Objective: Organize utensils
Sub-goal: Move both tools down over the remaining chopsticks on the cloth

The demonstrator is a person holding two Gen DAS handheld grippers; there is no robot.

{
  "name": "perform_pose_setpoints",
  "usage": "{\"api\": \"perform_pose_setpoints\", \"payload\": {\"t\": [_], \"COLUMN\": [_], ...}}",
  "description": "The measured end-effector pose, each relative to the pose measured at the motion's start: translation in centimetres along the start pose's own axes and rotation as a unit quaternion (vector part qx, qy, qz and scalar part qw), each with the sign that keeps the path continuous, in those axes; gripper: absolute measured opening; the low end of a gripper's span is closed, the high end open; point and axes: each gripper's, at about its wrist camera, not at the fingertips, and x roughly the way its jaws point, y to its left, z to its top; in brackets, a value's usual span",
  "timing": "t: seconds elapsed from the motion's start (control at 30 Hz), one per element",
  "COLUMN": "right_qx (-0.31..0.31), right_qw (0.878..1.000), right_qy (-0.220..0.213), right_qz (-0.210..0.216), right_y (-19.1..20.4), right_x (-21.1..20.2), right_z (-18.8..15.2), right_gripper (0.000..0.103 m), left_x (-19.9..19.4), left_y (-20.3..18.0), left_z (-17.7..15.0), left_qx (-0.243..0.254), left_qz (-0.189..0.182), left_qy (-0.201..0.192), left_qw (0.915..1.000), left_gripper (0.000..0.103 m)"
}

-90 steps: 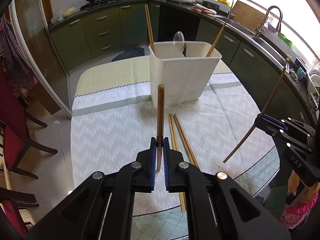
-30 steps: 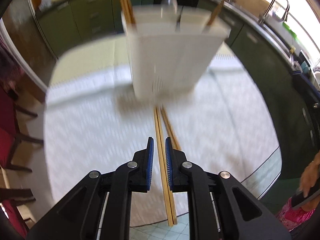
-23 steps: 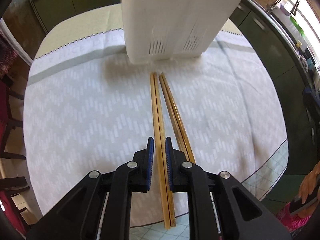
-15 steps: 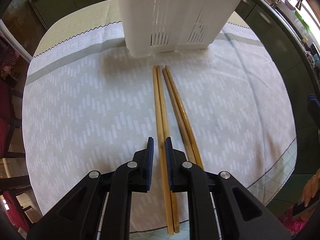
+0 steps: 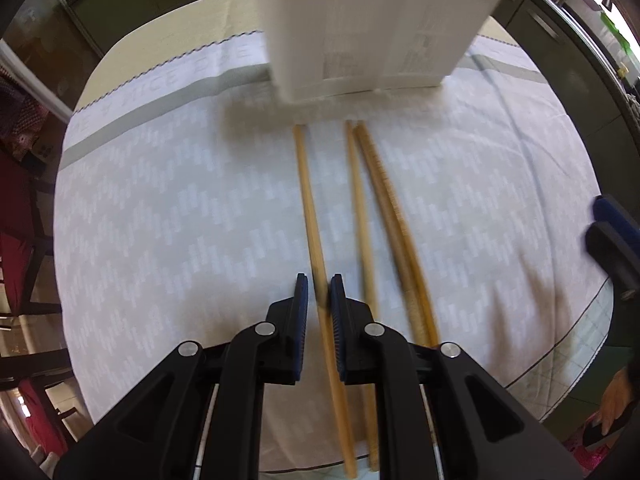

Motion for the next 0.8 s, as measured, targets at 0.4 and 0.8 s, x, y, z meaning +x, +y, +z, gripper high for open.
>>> {"api": "perform_pose_setpoints", "payload": {"t": [0.4, 0.8], "right_qx": [-0.021, -0.045], "right_qw": [0.995, 0.994], "right_qy": [0.1, 0.101], "right_qz": [0.012, -0.024], "right_y": [3.8, 5.6], "right_x": [8.1, 9.8], "right_z": [1.0, 1.0], "right_gripper": [0.031, 0.031], "left_x": [-0.1, -0.5], "left_y": [2.1, 4.5], "left_z": [-1.0, -1.7], "left_qx": [-0.008, -0.007], "left_qz": [-0.001, -0.015], "left_qy": [-0.006, -0.009], "left_qw": [1.0, 0.9998], "left_gripper": [0.011, 0.011]}}
